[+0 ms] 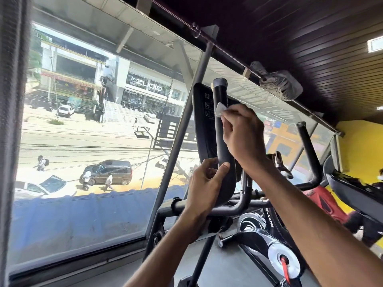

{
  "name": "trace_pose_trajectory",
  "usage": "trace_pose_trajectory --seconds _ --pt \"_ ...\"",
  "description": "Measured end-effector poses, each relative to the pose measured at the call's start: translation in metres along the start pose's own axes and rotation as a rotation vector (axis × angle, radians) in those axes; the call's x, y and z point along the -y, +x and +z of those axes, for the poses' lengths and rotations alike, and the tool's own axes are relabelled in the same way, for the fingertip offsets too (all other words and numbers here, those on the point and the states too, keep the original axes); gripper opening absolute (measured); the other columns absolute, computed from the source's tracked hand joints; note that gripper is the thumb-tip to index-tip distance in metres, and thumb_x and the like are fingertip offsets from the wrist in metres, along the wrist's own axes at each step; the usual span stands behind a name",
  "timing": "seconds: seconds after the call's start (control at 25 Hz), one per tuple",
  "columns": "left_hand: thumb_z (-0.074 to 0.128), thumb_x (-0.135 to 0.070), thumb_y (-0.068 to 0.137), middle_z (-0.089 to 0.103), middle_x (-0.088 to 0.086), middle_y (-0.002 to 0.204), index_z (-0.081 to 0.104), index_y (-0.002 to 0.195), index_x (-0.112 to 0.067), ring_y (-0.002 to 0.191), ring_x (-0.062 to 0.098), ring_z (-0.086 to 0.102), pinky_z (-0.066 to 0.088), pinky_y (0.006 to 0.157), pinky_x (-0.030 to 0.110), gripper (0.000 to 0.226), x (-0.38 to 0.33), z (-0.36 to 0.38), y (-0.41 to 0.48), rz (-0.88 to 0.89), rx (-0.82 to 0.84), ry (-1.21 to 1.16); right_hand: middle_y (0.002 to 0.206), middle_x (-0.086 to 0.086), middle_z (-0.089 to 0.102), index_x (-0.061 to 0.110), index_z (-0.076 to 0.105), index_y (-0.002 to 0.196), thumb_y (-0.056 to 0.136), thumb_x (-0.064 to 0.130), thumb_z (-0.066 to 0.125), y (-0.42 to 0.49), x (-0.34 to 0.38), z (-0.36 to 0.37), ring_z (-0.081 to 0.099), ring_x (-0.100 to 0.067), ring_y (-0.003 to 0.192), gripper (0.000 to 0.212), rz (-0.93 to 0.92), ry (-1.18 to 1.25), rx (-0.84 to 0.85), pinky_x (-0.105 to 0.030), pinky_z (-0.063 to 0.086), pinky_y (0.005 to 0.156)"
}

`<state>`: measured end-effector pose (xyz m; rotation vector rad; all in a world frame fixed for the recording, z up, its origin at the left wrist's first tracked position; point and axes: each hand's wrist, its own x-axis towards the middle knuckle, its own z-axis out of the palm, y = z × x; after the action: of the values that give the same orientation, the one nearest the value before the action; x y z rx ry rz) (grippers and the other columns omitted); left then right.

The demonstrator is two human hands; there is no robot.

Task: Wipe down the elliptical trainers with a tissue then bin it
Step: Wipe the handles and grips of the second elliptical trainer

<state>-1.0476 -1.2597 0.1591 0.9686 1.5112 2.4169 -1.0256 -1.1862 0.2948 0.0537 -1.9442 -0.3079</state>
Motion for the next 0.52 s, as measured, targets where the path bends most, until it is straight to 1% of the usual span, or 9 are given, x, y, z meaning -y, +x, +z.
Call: trace_pose_trajectory --seconds 0.08,0.12,0.2,0.24,0.32,0.36,0.44,0.48,0.52 --pt "0.063 -0.069 0.077 0.078 0.001 0.085 0.071 0.105 -0.027 0.081 0.023 0.074 0.059 0.080 0.048 0.051 -0.002 0.001 -0.001 0.014 -0.011 0.030 0.091 -0.004 0.065 0.006 0.076 0.088 0.090 0.006 0.069 -0.002 0.011 -0.001 0.058 -0.023 0.090 0.007 -0.199 -0.118 0.161 -0.029 0.052 0.078" --pt "0.063 -0.068 0.078 0.077 0.000 0.084 0.071 0.104 -0.026 0.078 0.019 0.072 0.057 0.077 0.042 0.050 -0.003 0.002 -0.002 0.019 -0.012 0.045 0.090 -0.006 0.065 0.004 0.075 0.083 0.088 0.003 0.070 -0.001 0.014 -0.001 0.057 -0.025 0.091 0.007 -0.250 -0.176 0.204 -0.030 0.054 0.077" --pt "0.062 -0.066 0.079 0.078 0.000 0.089 0.072 0.107 -0.026 0.081 0.016 0.073 0.056 0.077 0.040 0.050 -0.004 0.001 -0.004 0.011 -0.010 0.058 0.090 -0.005 0.064 0.004 0.074 0.082 0.088 0.005 0.070 0.002 0.011 -0.004 0.057 -0.023 0.091 0.007 -0.203 -0.174 0.201 -0.025 0.050 0.075" --pt "0.062 -0.065 0.079 0.079 0.001 0.092 0.072 0.110 -0.027 0.087 0.018 0.074 0.057 0.079 0.041 0.051 -0.004 0.000 -0.004 0.000 -0.010 0.064 0.090 -0.003 0.065 0.006 0.076 0.086 0.090 0.009 0.069 -0.001 0.007 -0.008 0.058 -0.020 0.087 0.008 -0.136 -0.106 0.138 -0.022 0.050 0.075" --pt "0.063 -0.066 0.077 0.079 0.001 0.099 0.072 0.115 -0.027 0.095 0.020 0.075 0.059 0.083 0.042 0.055 -0.005 0.000 -0.004 -0.005 -0.014 0.078 0.090 0.001 0.071 0.014 0.079 0.097 0.095 0.022 0.067 -0.020 -0.003 -0.015 0.062 -0.012 0.078 0.014 0.079 0.095 -0.052 -0.016 0.043 0.071" --pt "0.064 -0.066 0.077 0.079 0.001 0.100 0.071 0.115 -0.027 0.097 0.021 0.075 0.059 0.084 0.042 0.055 -0.007 0.000 -0.004 -0.003 -0.019 0.080 0.090 0.003 0.074 0.019 0.080 0.100 0.095 0.028 0.068 -0.033 -0.008 -0.014 0.065 -0.008 0.076 0.016 0.238 0.189 -0.108 -0.016 0.045 0.069" --pt "0.066 -0.057 0.080 0.079 0.005 0.095 0.071 0.111 -0.026 0.091 0.028 0.076 0.059 0.077 0.040 0.044 -0.008 0.000 -0.002 -0.012 -0.034 0.062 0.087 0.007 0.077 0.021 0.080 0.101 0.093 0.034 0.070 -0.050 -0.018 0.000 0.068 -0.003 0.074 0.018 0.574 0.422 -0.073 -0.024 0.052 0.070" --pt "0.066 -0.052 0.082 0.078 0.009 0.092 0.070 0.107 -0.025 0.088 0.034 0.076 0.059 0.074 0.041 0.037 -0.009 0.001 -0.002 -0.018 -0.036 0.049 0.084 0.004 0.077 0.016 0.081 0.100 0.092 0.030 0.072 -0.052 -0.023 0.010 0.067 -0.005 0.073 0.018 0.736 0.632 -0.042 -0.030 0.055 0.071" --pt "0.066 -0.049 0.083 0.078 0.011 0.090 0.069 0.104 -0.025 0.088 0.041 0.075 0.060 0.076 0.046 0.032 -0.009 0.000 -0.001 -0.017 -0.041 0.052 0.084 -0.001 0.077 0.010 0.080 0.099 0.091 0.024 0.074 -0.052 -0.027 0.018 0.066 -0.008 0.073 0.018 0.886 0.903 -0.027 -0.035 0.056 0.072"
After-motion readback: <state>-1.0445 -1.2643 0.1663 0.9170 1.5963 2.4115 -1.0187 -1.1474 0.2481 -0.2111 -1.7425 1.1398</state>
